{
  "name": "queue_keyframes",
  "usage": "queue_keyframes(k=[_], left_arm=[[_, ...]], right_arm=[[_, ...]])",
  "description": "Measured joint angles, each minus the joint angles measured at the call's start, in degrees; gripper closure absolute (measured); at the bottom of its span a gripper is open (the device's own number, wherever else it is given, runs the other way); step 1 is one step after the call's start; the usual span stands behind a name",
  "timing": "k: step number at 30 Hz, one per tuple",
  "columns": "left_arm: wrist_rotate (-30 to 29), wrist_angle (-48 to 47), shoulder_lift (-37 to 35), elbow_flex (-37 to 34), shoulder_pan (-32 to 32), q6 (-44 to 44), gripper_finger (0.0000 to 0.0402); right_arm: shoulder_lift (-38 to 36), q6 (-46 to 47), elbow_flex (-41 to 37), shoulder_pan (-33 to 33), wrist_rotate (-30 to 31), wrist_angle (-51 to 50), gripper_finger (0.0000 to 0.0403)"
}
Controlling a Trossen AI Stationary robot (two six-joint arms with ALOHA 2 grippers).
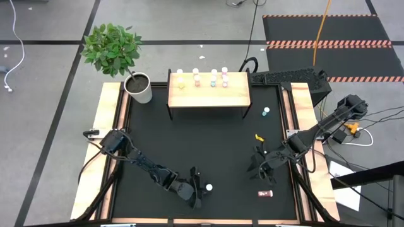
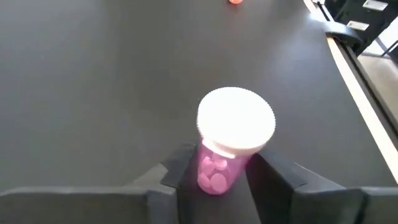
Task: Pick and place medicine bottles onto shelf by color
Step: Put the pink pill bottle on the shelf aligned with the other pink pill bottles
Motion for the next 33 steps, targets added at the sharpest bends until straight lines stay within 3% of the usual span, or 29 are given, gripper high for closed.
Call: queue_keyframes(k=[6,18,33], left_arm=[[-0.1,0.8,-1.9,0.6,2.3,0.2,0.0303],[4.1,0.1,-9.8,6.1,10.3,10.6,0.0294],[4.3,-17.4,-20.5,8.3,15.2,12.5,0.0293]], right_arm=[[0.0,-4.0,0.0,-1.6,2.5,7.5,0.0234],[-1.3,-7.5,0.0,-10.8,1.0,24.5,0.0207],[-17.7,-8.2,0.1,-19.8,1.4,16.3,0.0183]])
